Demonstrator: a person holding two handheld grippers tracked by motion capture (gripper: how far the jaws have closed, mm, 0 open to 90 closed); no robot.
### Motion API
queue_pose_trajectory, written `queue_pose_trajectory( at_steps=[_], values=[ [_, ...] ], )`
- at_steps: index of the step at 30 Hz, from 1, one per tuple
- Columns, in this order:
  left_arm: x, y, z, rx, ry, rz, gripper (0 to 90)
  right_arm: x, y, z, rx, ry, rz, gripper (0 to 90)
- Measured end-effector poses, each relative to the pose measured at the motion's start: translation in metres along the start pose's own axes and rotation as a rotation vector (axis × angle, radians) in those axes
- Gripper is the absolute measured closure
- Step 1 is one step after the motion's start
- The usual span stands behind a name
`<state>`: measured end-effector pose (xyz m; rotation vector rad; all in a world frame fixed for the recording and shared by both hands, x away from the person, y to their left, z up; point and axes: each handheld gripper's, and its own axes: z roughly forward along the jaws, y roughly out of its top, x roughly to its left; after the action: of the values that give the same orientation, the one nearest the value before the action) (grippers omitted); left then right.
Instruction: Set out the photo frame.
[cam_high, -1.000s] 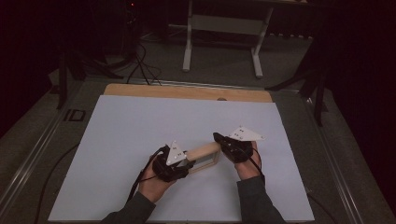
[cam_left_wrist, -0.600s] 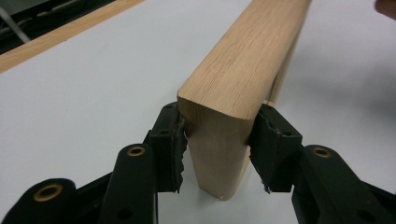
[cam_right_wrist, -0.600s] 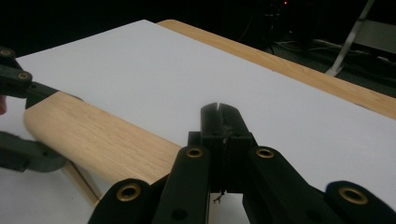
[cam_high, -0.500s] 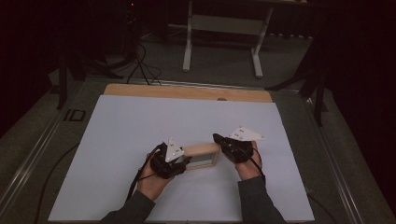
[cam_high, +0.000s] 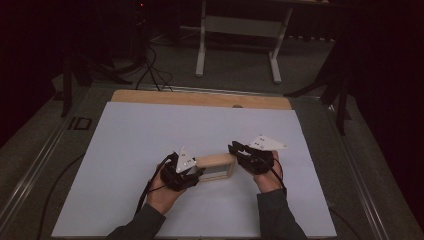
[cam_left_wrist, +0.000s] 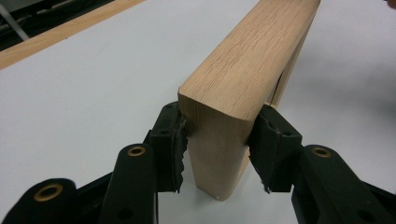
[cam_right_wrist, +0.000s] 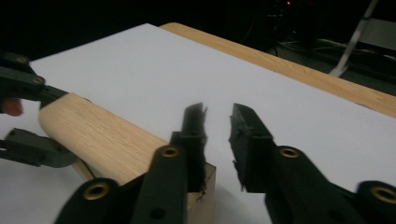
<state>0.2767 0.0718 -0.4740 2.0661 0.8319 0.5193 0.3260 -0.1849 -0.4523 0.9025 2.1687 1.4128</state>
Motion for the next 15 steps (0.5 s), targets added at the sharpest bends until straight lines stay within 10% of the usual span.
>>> queue_pose_trajectory(
  at_steps=[15],
  values=[
    [0.002,-0.002,0.004,0.015,-0.010,-0.019,54.7,-0.013,0.000,-0.016,0.013,0.146,-0.008,44.5]
  ],
)
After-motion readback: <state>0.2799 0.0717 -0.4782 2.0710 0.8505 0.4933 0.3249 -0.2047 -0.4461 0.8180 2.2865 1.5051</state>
